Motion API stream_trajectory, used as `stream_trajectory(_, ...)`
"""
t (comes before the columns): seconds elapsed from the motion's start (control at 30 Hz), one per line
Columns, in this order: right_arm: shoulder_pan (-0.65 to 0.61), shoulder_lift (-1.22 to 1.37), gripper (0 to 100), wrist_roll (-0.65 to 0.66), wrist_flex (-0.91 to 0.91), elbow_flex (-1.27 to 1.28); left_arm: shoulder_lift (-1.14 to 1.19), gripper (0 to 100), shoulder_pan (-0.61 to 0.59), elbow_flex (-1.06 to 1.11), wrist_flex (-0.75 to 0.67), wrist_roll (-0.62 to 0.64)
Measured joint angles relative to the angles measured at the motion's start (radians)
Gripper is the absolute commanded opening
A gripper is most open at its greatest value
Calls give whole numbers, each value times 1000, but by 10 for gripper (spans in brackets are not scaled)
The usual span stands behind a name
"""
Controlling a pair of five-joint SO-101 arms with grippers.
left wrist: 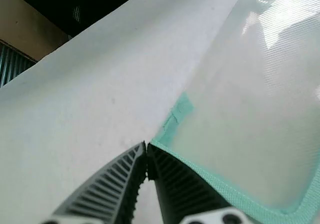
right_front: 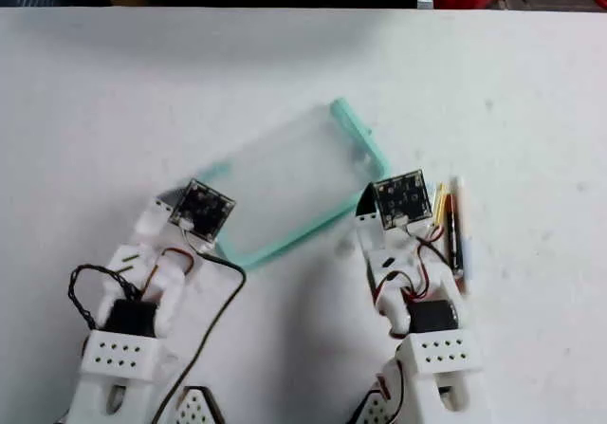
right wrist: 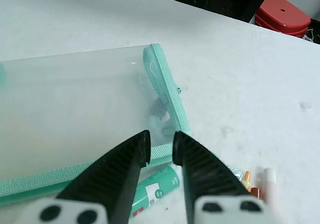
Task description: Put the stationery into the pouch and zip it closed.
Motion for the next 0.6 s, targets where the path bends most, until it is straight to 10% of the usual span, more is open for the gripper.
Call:
stream_trajectory(0.3, -46, 0, 296, -2, 0, 0, 0, 24, 0, 0, 0, 0)
stream_trajectory(0.6, -51, 0, 52, -2, 9, 0, 0, 24, 0, 0, 0, 0)
